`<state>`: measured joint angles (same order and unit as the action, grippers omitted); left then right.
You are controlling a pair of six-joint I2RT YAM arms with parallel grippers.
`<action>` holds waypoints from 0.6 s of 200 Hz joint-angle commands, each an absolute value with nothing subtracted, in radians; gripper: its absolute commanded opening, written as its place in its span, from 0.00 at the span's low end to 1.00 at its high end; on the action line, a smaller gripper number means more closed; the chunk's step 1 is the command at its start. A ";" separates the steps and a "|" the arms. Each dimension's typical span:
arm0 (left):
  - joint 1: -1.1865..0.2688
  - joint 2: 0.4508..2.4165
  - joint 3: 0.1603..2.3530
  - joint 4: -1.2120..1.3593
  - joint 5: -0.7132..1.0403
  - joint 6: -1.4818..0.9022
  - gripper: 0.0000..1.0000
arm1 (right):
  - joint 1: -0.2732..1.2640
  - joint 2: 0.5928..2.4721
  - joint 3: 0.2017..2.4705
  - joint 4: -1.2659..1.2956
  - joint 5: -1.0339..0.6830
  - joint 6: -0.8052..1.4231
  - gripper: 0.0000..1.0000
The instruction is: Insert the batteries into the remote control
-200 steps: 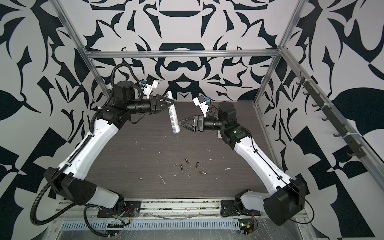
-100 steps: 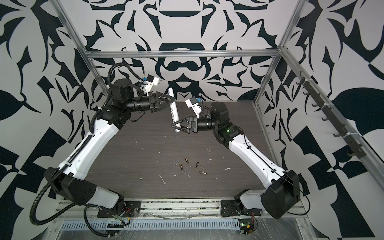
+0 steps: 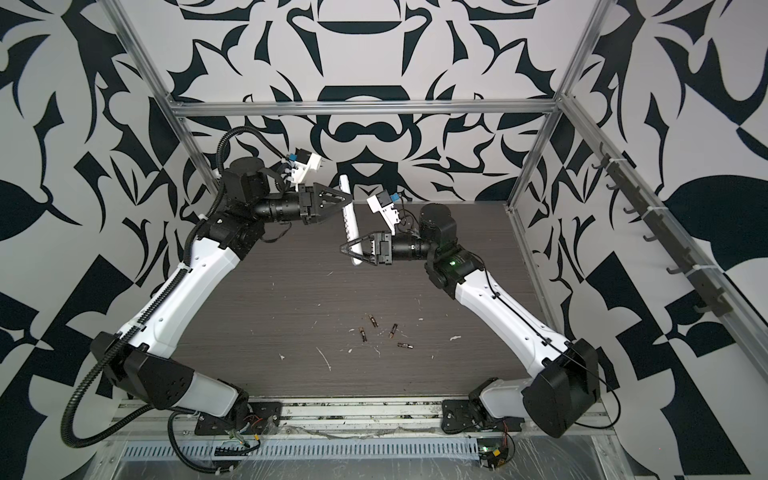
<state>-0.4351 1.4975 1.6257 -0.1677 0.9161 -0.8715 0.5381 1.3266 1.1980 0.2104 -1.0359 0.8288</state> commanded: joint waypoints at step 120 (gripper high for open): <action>-0.463 1.462 1.601 -0.268 0.621 -0.816 0.99 | 0.524 1.235 1.388 -0.350 -0.626 0.361 0.00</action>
<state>-0.4522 1.4971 1.6009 -0.1707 0.8238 -0.8623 0.5236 1.3075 1.2739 -0.0307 -0.9180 0.6857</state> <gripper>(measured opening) 0.985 0.508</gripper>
